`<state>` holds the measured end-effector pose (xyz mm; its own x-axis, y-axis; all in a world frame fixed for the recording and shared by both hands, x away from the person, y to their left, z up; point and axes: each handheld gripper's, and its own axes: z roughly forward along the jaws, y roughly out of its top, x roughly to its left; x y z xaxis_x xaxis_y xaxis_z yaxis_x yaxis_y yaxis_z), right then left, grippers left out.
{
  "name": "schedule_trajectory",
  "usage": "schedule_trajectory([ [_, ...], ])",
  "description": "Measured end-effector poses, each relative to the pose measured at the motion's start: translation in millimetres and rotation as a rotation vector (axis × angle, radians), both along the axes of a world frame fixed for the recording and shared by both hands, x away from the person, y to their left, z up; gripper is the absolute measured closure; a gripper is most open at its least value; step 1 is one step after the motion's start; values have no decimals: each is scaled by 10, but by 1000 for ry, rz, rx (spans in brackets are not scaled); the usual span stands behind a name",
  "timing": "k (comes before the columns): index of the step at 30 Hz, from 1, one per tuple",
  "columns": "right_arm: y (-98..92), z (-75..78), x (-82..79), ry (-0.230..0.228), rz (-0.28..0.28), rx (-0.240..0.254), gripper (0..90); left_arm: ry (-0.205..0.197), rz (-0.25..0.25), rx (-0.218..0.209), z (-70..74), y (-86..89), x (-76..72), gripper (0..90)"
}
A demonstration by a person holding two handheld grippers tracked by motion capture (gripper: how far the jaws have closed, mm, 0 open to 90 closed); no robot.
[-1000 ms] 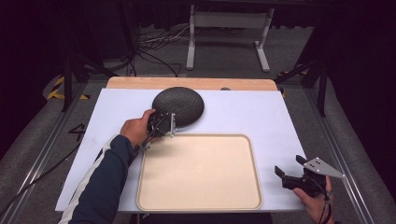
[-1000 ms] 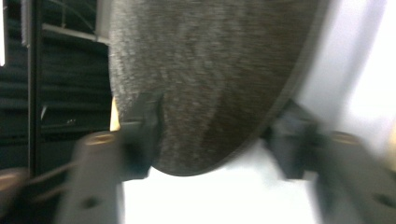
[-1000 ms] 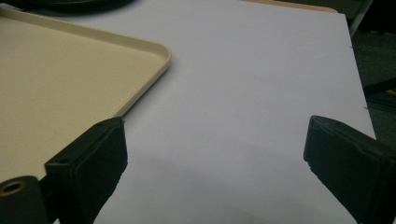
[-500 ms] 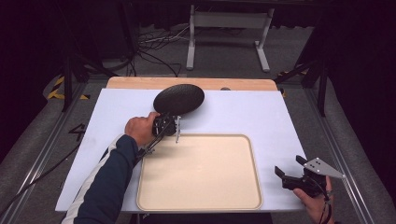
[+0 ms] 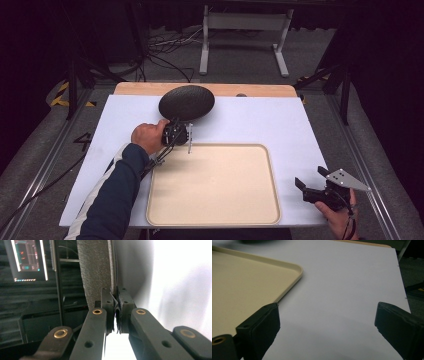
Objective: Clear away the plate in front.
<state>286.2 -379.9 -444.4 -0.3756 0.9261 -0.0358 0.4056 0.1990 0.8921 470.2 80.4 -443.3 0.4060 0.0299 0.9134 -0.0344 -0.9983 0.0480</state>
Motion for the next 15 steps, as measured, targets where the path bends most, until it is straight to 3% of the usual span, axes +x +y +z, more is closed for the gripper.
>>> schedule_trajectory([
  [3, -5, 4, -2, -1, -3, 2, 66, -15, -13, 1, 80, 25, -73, 861],
  [6, 1, 11, -6, -3, 0, 3, 66, -12, -29, -43, 187, 69, -231, 862],
  [8, 1, 9, -3, -4, 0, -2, 66, -17, -37, -44, 215, 82, -283, 860],
  [12, 13, 14, -4, -4, 1, 0, 67, -45, -84, -34, 311, 130, -577, 860],
  [13, 15, 21, -7, -4, 0, -3, 66, -48, -97, -50, 331, 146, -653, 862],
  [15, 15, 28, -11, -8, 2, -2, 66, -47, -100, -53, 342, 157, -722, 861],
])
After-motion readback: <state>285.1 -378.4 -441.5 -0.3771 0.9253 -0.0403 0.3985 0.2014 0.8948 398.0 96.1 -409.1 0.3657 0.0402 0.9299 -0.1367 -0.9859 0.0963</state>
